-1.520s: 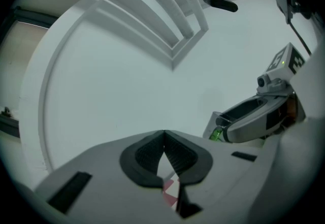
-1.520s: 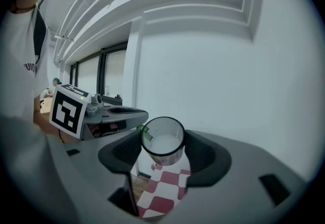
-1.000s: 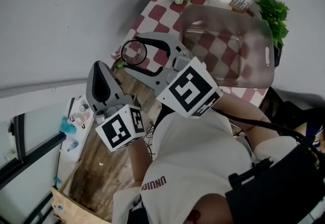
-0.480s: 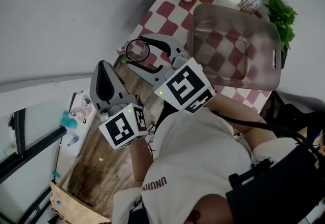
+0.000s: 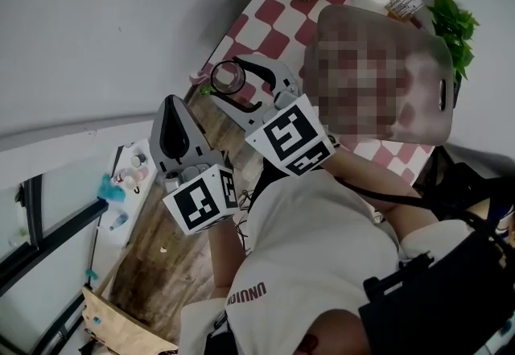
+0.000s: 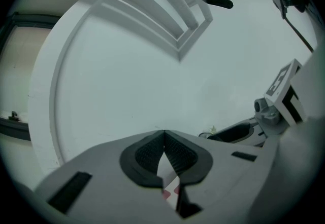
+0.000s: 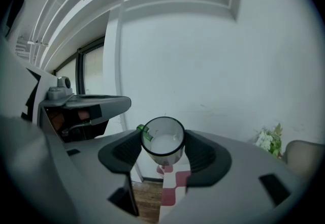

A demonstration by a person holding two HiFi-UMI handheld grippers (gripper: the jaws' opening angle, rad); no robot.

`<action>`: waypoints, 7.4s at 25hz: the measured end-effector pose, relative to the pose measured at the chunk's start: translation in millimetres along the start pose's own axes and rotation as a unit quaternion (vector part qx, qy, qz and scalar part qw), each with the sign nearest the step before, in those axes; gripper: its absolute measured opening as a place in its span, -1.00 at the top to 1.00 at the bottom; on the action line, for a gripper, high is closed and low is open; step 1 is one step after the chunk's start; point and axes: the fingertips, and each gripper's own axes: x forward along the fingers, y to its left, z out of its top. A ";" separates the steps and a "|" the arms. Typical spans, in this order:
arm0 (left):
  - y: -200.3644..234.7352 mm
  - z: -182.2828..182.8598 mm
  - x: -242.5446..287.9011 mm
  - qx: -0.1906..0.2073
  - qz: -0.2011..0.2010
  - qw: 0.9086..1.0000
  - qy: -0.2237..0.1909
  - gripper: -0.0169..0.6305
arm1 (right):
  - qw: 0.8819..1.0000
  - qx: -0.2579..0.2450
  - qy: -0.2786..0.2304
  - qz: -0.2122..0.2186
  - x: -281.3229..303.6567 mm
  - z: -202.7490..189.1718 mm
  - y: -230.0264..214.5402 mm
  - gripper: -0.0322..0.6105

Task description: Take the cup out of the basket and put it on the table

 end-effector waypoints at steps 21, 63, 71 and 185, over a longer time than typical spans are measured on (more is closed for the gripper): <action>-5.1 -18.9 8.9 0.003 -0.021 1.000 0.015 0.91 | 0.998 0.018 0.042 -0.048 32.9 -56.8 -19.2 0.03; -12.0 -36.2 25.5 0.018 -0.041 0.998 0.042 0.91 | 0.988 0.059 0.112 -0.086 63.9 -142.7 -52.1 0.03; -13.0 -37.6 28.2 0.021 -0.046 0.998 0.046 0.91 | 0.986 0.058 0.130 -0.090 66.7 -156.3 -56.5 0.03; -24.7 3.7 -4.3 0.015 -0.016 1.000 -0.019 0.91 | 0.980 -0.028 -0.151 -0.127 -19.1 25.6 -32.9 0.85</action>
